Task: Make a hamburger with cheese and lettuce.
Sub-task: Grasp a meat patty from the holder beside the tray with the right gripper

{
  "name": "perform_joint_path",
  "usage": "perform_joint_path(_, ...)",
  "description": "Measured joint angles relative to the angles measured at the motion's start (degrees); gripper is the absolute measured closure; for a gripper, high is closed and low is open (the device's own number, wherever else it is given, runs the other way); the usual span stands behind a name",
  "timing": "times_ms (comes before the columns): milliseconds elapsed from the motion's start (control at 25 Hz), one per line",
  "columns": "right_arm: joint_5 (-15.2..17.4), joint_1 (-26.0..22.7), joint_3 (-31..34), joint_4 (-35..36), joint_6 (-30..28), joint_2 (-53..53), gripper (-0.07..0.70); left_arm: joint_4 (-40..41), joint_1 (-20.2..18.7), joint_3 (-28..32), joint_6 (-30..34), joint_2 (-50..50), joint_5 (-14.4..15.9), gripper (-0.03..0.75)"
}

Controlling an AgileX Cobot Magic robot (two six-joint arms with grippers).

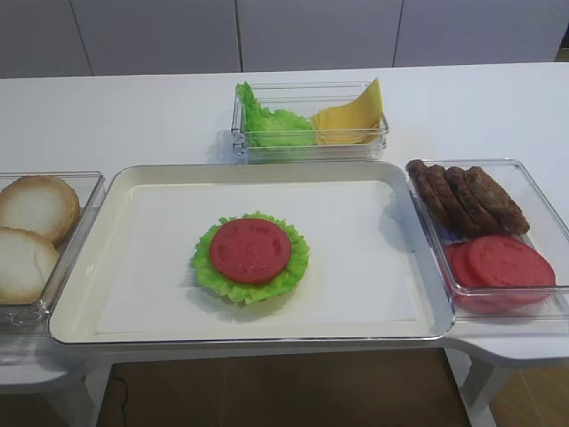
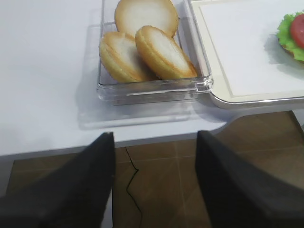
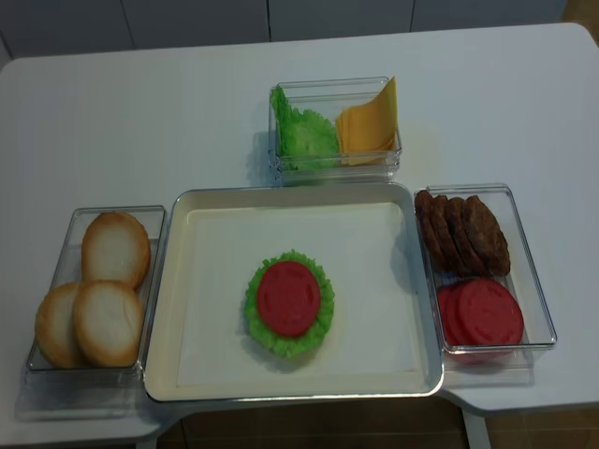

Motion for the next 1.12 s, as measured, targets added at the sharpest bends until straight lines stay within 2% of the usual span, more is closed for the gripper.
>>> perform_joint_path(640,0.0,0.0,0.0,0.0,0.0,0.0,0.308,0.0,0.0,0.0,0.0,0.0,0.0,0.314)
perform_joint_path(1120,0.0,0.0,0.0,0.0,0.0,0.0,0.331,0.0,0.0,0.0,0.0,0.0,0.0,0.314)
